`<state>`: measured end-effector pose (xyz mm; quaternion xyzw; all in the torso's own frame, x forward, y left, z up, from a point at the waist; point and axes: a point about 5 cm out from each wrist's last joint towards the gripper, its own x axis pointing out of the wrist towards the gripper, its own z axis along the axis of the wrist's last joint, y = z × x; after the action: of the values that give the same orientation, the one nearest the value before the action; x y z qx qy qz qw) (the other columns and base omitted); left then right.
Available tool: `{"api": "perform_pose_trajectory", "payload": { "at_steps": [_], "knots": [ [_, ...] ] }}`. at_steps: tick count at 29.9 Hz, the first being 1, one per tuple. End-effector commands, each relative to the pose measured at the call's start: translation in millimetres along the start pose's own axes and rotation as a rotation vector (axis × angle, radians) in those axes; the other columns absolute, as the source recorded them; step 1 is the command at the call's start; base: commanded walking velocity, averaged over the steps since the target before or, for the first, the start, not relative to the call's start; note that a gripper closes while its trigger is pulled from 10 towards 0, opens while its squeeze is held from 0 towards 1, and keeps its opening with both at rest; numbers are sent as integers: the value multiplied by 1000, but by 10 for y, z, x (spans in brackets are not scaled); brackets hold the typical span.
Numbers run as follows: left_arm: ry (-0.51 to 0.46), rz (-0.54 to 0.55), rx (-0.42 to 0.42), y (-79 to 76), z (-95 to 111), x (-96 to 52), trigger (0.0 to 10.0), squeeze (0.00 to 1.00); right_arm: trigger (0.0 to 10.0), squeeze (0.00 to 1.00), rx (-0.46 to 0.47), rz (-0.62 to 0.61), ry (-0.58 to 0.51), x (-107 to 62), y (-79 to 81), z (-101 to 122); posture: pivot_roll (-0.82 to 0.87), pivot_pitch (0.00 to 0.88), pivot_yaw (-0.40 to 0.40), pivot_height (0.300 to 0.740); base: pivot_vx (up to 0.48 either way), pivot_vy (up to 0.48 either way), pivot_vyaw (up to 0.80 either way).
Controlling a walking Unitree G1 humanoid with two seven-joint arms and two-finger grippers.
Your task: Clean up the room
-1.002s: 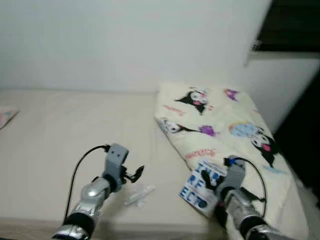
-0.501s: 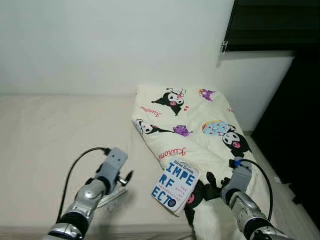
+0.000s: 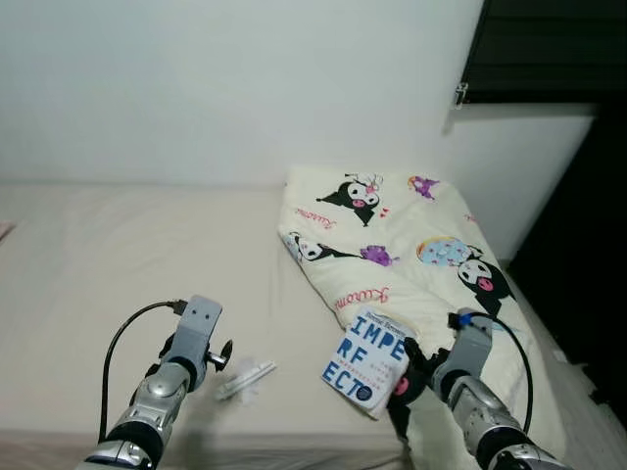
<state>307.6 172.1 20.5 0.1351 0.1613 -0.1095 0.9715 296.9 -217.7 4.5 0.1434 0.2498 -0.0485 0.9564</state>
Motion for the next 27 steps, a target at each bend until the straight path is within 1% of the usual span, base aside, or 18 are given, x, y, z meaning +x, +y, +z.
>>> {"api": "perform_pose_trajectory", "payload": {
  "at_steps": [1,2,3,4,5,7,8,9,10,12,13,15,16,20,23,25,26,27],
  "knots": [
    [-26,-43,23,-87,47,20,10000,0,10000,0,-7,-14,13,3,-12,4,-87,0,-27,730,0,0,0],
    [-47,-73,35,-150,73,26,10000,0,10000,0,-11,-17,15,3,-14,3,-87,0,-27,725,0,0,0],
    [-47,-73,35,-150,73,26,10000,0,10000,0,-11,-17,15,3,-14,3,-87,0,-27,725,0,0,0],
    [-62,-112,60,-227,91,30,10000,0,10000,0,-15,-16,14,4,-13,6,-91,0,-24,720,0,0,0],
    [-62,-112,60,-227,91,30,10000,0,10000,0,-15,-16,14,4,-13,6,-91,0,-24,720,0,0,0],
    [-91,-185,102,-367,117,28,10000,0,10000,0,-24,-10,9,6,-4,14,-91,0,-24,710,0,0,0],
    [-91,-185,102,-367,117,28,10000,0,10000,0,-24,-10,9,6,-4,14,-91,0,-24,710,0,0,0],
    [-105,-218,115,-421,127,23,10000,0,10000,0,-32,-5,8,9,9,16,-95,0,-24,705,0,0,0],
    [-105,-218,115,-421,127,23,10000,0,10000,0,-32,-5,8,9,9,16,-95,0,-24,705,0,0,0],
    [-125,-267,137,-510,138,13,10000,0,10000,0,-56,23,14,19,89,-13,-96,0,-25,695,0,0,0],
    [-125,-267,137,-510,138,13,10000,0,10000,0,-56,23,14,19,89,-13,-96,0,-25,695,0,0,0],
    [-124,-277,177,-542,126,7,10000,0,10000,0,-71,45,23,24,155,-52,-96,0,-25,685,0,0,0],
    [-114,-261,199,-536,114,11,10000,0,10000,0,-78,55,28,24,181,-72,-95,0,-27,680,0,0,0],
    [-97,-207,234,-508,98,22,10000,0,10000,0,-97,75,40,22,236,-119,-98,0,-27,665,0,0,0],
    [-92,-169,239,-477,97,29,10000,0,10000,0,-111,87,44,21,255,-133,-99,0,-29,655,0,0,0],
    [-91,-137,200,-448,109,39,10000,0,10000,0,-119,95,45,20,262,-138,-102,0,-34,645,0,0,0],
    [-91,-137,200,-448,109,39,10000,0,10000,0,-119,95,45,20,262,-138,-102,0,-34,645,0,0,0],
    [-96,-129,180,-444,124,45,10000,0,10000,0,-122,98,44,20,264,-135,-102,0,-34,640,0,0,0]
  ]
}}
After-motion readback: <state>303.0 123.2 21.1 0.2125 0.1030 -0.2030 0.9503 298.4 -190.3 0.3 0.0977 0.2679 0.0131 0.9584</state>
